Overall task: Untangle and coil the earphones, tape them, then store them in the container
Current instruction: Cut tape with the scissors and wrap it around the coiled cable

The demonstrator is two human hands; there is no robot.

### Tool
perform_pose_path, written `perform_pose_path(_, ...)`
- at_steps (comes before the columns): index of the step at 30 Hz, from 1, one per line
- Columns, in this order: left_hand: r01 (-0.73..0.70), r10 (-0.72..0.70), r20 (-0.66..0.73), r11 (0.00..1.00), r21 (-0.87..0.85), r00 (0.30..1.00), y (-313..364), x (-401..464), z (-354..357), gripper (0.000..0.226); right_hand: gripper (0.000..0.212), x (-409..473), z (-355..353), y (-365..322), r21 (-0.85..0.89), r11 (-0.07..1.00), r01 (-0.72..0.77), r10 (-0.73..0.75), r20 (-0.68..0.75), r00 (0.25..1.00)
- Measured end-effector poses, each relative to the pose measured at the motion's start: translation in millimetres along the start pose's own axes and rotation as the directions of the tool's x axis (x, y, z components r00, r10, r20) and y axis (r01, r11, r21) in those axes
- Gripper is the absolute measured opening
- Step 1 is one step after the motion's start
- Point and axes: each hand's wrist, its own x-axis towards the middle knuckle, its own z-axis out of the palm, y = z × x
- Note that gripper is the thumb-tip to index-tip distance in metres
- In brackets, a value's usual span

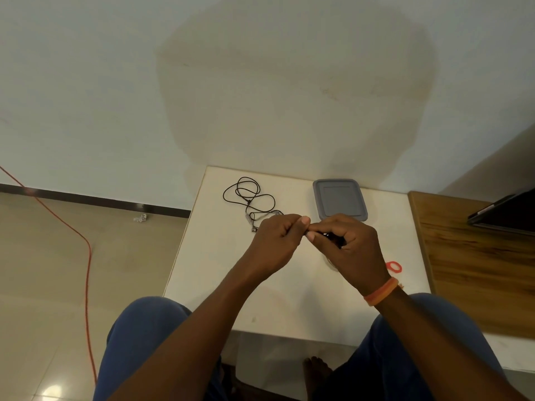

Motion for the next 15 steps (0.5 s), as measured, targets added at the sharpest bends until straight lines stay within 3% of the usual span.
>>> perform_pose_path(4,-0.008,0.012,-0.071,0.999,0.046,0.997,2,-1,7,0.042,0.018,-4,8,-10,0.070,0.983,-0.169,0.175,-0.085,0.981)
perform_pose_path(8,-0.032,0.044,-0.104,0.994,0.109,0.994,-4,1,8,0.040,0.040,-4,9,-15,0.093,0.953,-0.289,0.296,-0.076,0.952)
perform_pose_path(12,-0.028,0.051,-0.137,0.986,0.166,0.989,-8,0,13,0.040,0.031,-4,9,-13,-0.001,0.969,-0.248,0.247,-0.076,0.966)
perform_pose_path(15,0.044,-0.022,-0.119,0.982,0.184,0.993,-11,-2,16,0.041,0.021,-5,10,-9,-0.128,0.974,-0.187,0.186,-0.021,0.982)
